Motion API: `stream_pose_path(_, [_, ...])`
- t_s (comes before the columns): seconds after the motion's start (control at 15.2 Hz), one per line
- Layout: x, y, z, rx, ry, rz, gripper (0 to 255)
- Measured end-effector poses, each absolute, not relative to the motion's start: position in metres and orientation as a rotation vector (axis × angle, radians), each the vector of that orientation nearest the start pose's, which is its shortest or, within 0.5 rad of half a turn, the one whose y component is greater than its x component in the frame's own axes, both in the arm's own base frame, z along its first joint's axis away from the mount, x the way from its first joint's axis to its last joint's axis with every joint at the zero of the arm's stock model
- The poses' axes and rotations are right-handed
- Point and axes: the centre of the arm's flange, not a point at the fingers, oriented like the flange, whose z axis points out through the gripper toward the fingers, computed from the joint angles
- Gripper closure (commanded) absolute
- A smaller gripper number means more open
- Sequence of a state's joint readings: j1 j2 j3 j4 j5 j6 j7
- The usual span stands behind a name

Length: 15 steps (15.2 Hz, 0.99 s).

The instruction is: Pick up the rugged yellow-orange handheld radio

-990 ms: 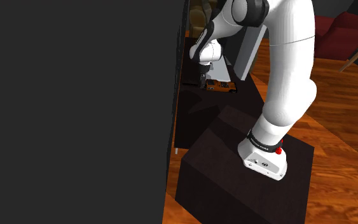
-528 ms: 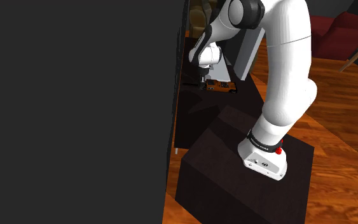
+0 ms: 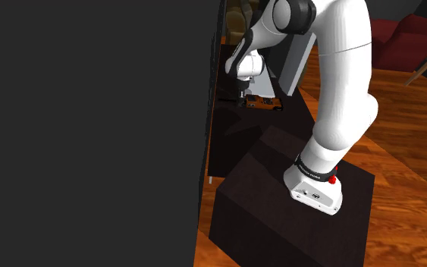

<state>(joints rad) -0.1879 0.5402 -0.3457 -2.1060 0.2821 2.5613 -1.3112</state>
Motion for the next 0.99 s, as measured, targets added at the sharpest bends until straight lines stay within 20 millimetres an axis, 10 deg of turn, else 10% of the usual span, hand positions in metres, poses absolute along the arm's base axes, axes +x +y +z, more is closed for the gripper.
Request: stream_pose_path(0.99, [0.489, -0.298, 0.241, -2.998, -0.894, 0.068, 255])
